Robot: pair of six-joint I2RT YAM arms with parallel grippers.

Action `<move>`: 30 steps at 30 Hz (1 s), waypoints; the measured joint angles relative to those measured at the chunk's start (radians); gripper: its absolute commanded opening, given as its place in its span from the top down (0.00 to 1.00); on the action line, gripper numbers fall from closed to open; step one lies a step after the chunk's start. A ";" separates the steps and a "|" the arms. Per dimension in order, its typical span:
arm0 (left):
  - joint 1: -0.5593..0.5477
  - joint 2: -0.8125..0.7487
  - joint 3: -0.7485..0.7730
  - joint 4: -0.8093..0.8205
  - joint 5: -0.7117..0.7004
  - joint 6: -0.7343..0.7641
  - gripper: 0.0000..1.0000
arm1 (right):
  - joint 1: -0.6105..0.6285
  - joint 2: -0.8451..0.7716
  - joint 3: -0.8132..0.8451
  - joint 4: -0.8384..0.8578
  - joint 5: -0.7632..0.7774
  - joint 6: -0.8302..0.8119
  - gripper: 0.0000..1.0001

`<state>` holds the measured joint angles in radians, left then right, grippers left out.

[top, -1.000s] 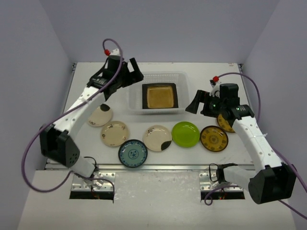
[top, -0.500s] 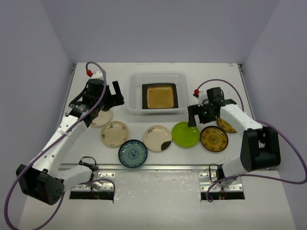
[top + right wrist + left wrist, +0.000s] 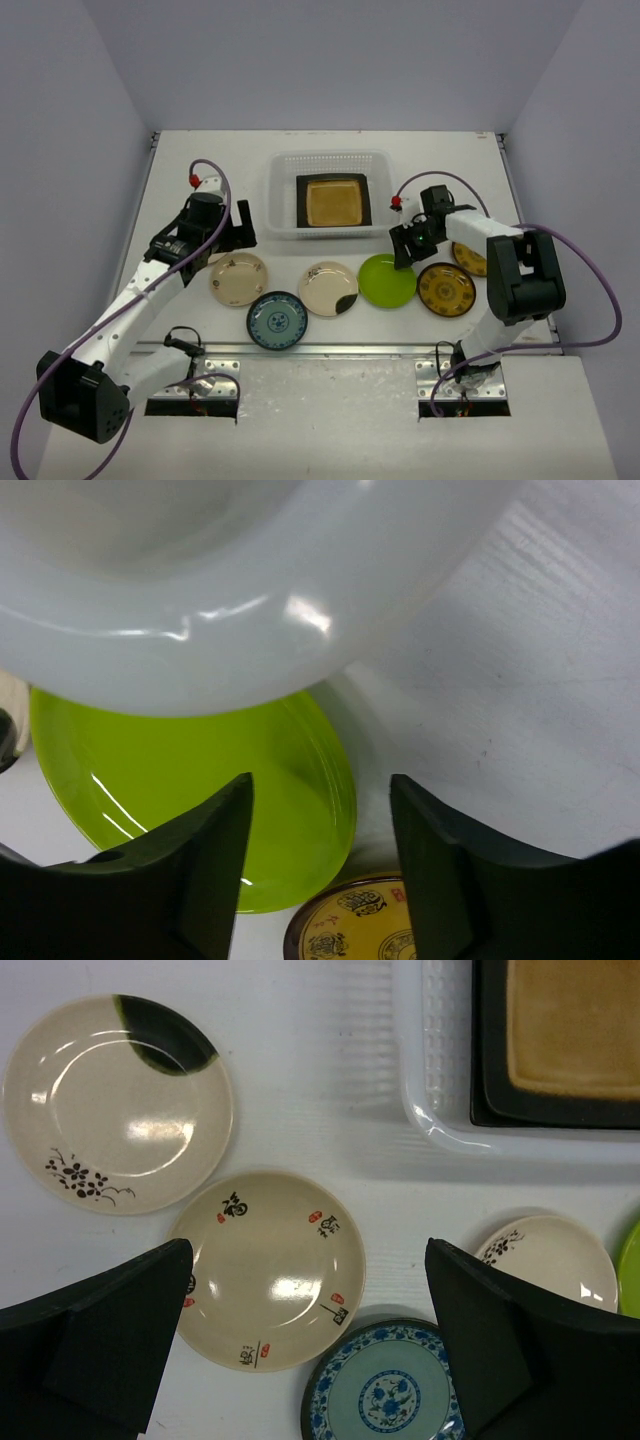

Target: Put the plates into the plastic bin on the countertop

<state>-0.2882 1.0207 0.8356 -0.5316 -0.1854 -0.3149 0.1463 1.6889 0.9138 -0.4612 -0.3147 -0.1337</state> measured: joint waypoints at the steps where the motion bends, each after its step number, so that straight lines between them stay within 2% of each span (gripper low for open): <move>1: 0.000 -0.004 -0.005 0.002 -0.005 0.001 0.00 | 0.000 0.008 0.000 0.000 0.000 -0.006 0.50; 6: 0.000 -0.026 -0.013 0.016 -0.016 0.006 0.00 | 0.000 0.016 0.000 0.018 0.019 -0.018 0.67; 8: 0.000 -0.032 -0.013 0.020 -0.017 0.007 0.00 | 0.000 0.017 0.000 0.029 0.035 -0.021 0.78; 17: 0.000 -0.040 -0.013 0.028 -0.018 0.012 0.00 | 0.001 0.014 -0.001 0.049 0.100 0.011 0.98; 30: 0.000 -0.040 -0.013 0.028 -0.025 0.015 0.00 | 0.000 -0.079 -0.022 0.044 0.005 0.077 1.00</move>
<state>-0.2882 0.9806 0.8223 -0.5037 -0.2102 -0.3000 0.1459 1.6101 0.8919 -0.4168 -0.3097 -0.0570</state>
